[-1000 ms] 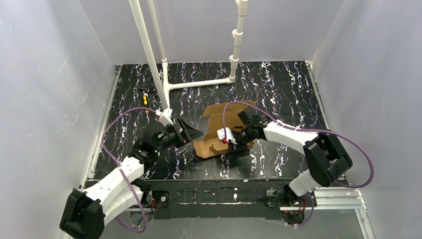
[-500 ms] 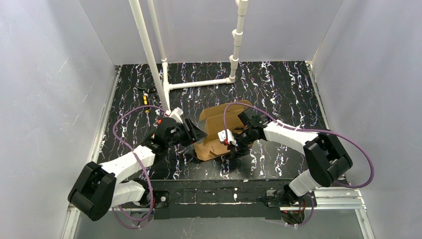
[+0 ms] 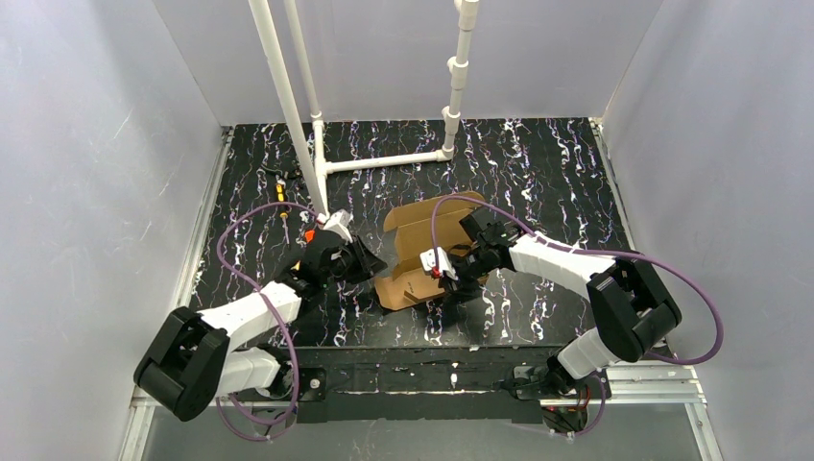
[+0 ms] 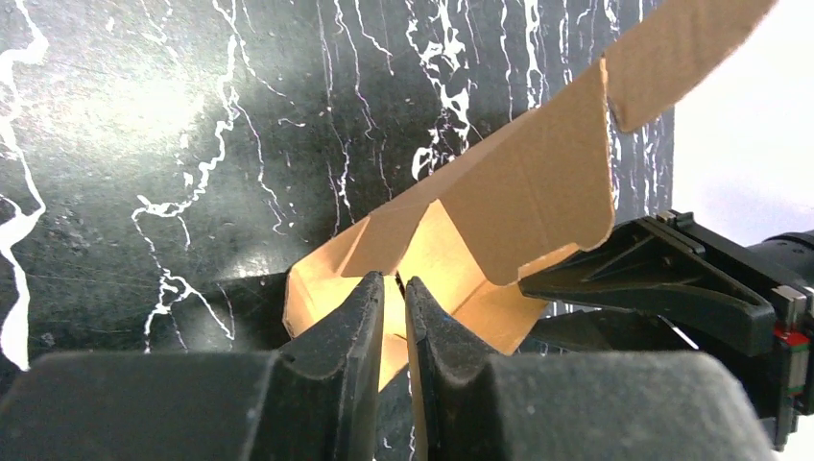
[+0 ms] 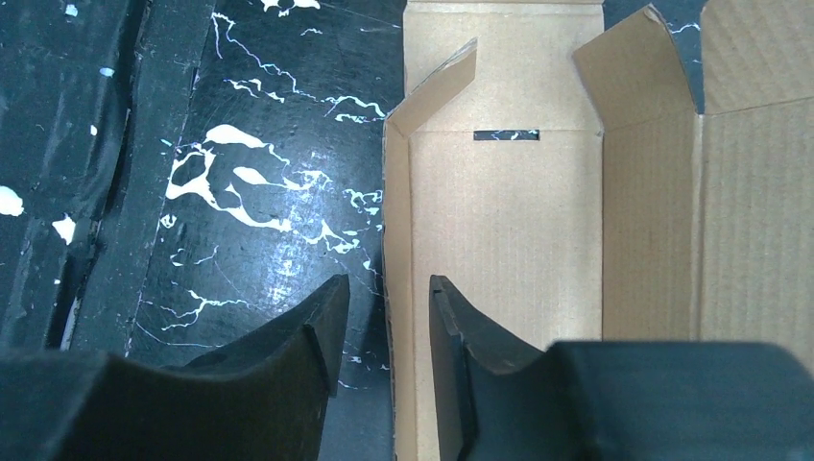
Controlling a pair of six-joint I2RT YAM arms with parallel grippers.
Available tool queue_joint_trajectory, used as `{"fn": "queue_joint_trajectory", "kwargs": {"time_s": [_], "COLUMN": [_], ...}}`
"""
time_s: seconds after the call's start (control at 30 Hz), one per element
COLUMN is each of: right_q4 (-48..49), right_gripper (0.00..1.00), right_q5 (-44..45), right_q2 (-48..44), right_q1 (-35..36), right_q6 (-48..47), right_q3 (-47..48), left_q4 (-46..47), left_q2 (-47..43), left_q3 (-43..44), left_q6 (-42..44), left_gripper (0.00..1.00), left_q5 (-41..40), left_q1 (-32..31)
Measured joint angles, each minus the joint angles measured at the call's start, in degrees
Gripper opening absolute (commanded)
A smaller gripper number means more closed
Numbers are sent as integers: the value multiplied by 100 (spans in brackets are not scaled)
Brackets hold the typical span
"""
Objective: Fold the paper box
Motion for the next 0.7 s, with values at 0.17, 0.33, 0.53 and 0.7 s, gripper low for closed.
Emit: {"fn": "queue_joint_trajectory", "kwargs": {"time_s": [0.17, 0.33, 0.53, 0.7], "right_q4": [125, 162, 164, 166], "right_gripper": [37, 29, 21, 16], "right_q5": [0, 0, 33, 92], "right_q2": [0, 0, 4, 55], "right_q1": [0, 2, 76, 216], "right_q6": [92, 90, 79, 76], "right_q3": [-2, -13, -13, -13], "left_q4": [44, 214, 610, 866], "left_q2": [551, 1335, 1716, 1825], "left_q3": [94, 396, 415, 415], "left_q6": [251, 240, 17, -129], "left_gripper": [2, 1, 0, 0], "left_q5": [-232, -107, 166, 258], "left_q1": [-13, -15, -160, -332]}}
